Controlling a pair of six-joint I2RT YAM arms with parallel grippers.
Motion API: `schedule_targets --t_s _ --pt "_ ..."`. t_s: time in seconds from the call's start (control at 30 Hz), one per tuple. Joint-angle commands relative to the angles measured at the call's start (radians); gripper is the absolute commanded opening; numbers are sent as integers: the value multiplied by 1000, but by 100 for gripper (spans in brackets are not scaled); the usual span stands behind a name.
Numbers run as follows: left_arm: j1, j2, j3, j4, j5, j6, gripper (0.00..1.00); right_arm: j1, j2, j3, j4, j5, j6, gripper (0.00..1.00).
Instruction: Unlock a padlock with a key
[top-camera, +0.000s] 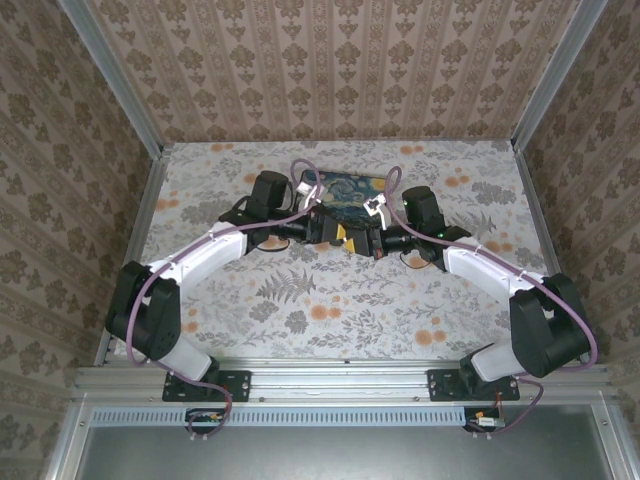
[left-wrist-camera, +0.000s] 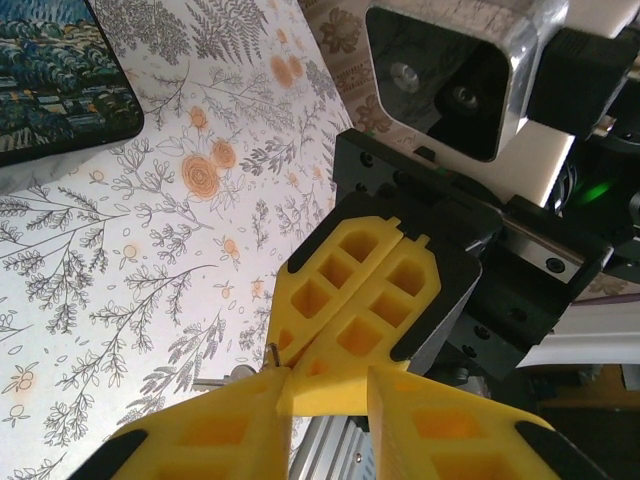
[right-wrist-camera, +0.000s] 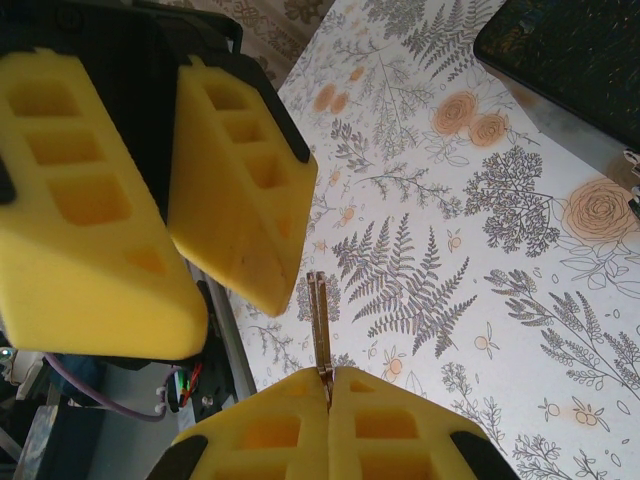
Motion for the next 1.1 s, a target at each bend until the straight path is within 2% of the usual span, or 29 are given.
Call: schedule_targets --t_s 0.0,0.3,0.53,0.8,1.07 --pt "-1 10 28 -25 4 24 26 6 -15 -12 3 -14 4 0" --pt "25 2 25 -70 -18 56 32 6 -11 -13 9 -27 5 0" --pt "21 10 19 -16 8 25 31 15 5 -2 10 -34 8 0" --pt "14 12 14 -15 15 27 27 18 5 1 18 -32 14 0" --pt "11 20 19 -39 4 43 28 22 11 -1 29 -37 21 0"
